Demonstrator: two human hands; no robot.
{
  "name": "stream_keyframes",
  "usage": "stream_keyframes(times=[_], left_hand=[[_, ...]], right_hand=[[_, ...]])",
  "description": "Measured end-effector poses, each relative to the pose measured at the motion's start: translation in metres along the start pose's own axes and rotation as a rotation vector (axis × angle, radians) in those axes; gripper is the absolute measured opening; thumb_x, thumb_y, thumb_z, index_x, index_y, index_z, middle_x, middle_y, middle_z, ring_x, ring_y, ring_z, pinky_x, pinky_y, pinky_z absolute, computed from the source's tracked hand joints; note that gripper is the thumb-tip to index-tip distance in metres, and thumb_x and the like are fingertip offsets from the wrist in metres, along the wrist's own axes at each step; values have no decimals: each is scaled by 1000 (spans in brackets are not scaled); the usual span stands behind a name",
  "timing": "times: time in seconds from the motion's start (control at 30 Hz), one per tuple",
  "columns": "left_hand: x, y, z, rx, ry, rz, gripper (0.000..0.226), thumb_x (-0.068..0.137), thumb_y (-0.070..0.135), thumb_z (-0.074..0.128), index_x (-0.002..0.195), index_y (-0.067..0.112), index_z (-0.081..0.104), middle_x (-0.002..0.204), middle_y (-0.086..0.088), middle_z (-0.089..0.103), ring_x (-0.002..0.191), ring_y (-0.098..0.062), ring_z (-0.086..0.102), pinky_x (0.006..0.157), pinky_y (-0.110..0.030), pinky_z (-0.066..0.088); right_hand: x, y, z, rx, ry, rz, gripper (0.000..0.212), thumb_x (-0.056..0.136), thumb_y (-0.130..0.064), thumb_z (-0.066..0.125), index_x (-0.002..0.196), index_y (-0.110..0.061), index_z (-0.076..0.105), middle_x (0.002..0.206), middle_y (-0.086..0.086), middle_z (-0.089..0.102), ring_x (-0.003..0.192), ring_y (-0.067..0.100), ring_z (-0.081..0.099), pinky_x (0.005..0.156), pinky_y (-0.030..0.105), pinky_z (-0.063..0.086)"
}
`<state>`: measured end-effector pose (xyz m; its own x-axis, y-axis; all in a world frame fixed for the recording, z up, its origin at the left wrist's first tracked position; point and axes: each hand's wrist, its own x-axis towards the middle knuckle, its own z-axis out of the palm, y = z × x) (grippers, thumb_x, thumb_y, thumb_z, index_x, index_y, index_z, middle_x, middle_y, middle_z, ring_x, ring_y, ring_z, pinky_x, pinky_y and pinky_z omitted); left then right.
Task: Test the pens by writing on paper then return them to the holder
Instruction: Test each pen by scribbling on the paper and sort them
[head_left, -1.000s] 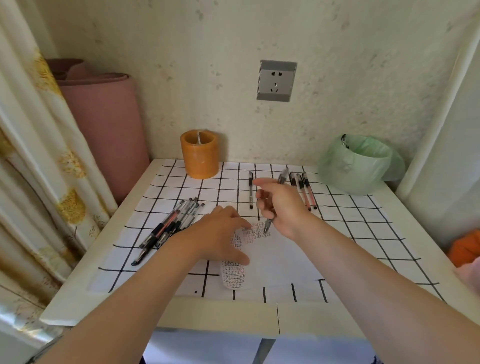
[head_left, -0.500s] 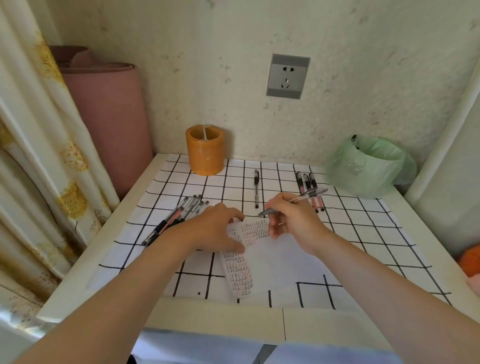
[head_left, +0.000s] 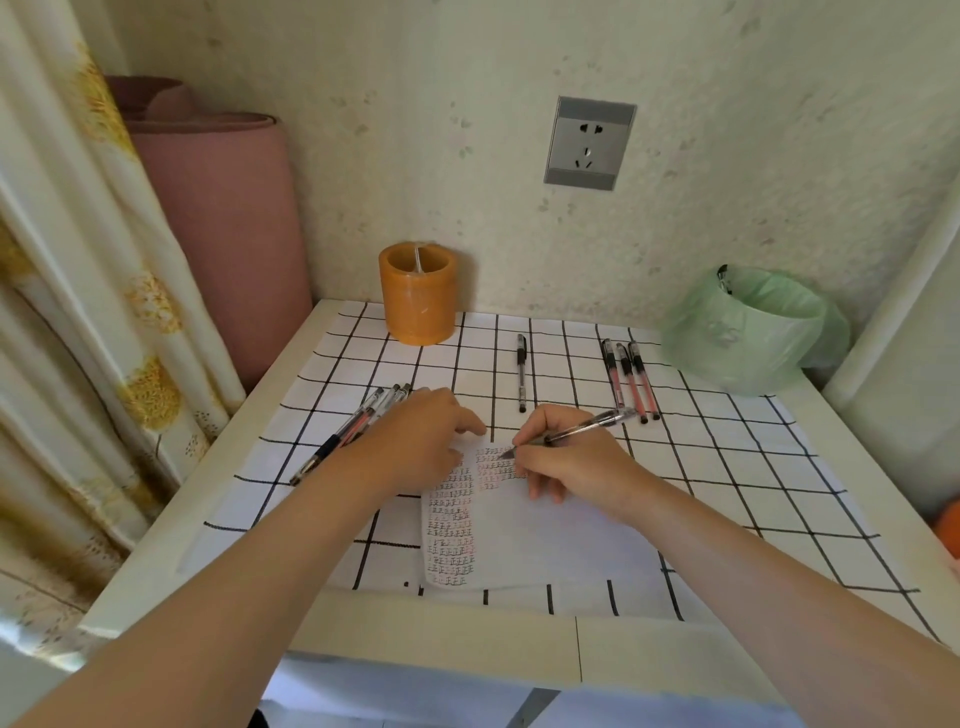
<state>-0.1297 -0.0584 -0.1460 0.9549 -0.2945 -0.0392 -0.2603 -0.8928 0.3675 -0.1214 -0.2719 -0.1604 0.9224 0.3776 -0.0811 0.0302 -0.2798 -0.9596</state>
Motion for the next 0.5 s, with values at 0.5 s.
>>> stream_keyframes(times=[0.5], left_hand=[[-10,8,5,-72,-147,124,58,72,56,78,126,49,56,106,14,43,107,-8,35,84,-32,42]], right_hand=[[-2,9,5,-169,-20,-132,21,77,-4,67,64,-14,53,50,-5,54,44,13,50,43,23,38]])
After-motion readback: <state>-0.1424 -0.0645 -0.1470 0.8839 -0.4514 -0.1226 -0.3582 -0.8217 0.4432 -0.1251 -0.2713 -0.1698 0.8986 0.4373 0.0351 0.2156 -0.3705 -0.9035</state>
